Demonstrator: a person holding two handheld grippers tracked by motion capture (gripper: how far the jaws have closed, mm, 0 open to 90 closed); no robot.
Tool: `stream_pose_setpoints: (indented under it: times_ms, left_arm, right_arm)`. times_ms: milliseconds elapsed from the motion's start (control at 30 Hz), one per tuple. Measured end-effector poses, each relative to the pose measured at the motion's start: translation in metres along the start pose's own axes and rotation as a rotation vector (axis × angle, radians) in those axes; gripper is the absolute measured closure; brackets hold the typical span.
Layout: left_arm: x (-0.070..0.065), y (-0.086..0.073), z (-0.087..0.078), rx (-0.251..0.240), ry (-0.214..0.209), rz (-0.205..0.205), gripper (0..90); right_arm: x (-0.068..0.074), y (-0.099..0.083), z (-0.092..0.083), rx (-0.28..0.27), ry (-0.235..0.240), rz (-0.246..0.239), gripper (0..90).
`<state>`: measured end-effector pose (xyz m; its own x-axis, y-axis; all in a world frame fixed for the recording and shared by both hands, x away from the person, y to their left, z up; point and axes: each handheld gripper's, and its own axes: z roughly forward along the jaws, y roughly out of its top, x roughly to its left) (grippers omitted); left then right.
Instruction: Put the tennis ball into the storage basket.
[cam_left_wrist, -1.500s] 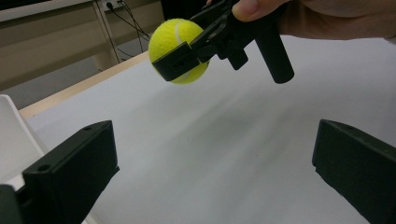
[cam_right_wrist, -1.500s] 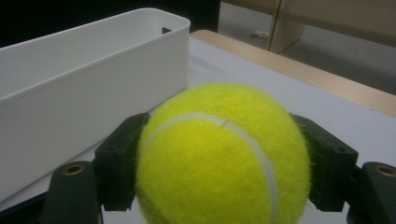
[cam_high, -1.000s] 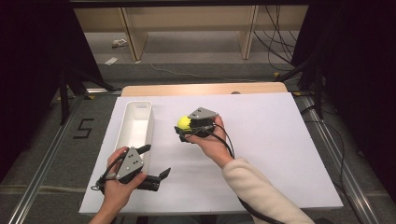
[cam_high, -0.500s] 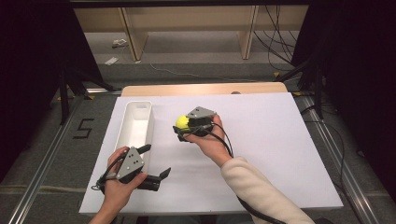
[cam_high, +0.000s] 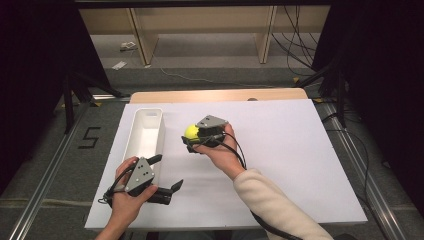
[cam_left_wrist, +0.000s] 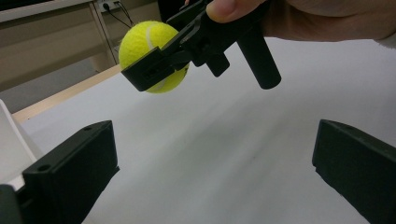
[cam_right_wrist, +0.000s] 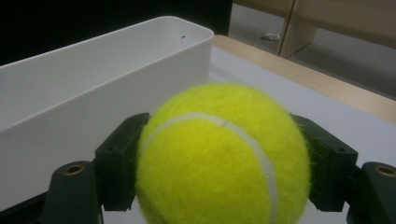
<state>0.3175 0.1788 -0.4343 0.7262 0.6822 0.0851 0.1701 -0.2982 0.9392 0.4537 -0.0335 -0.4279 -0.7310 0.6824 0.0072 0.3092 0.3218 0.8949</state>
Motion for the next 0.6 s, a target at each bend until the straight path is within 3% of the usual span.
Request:
stream_pose_setpoints:
  times_ms: [600]
  left_arm:
    - [0.0, -0.0002, 0.0004, 0.001, -0.002, -0.001, 0.0]
  right_arm:
    - [0.0048, 0.0028, 0.0031, 0.008, 0.009, -0.006, 27.0]
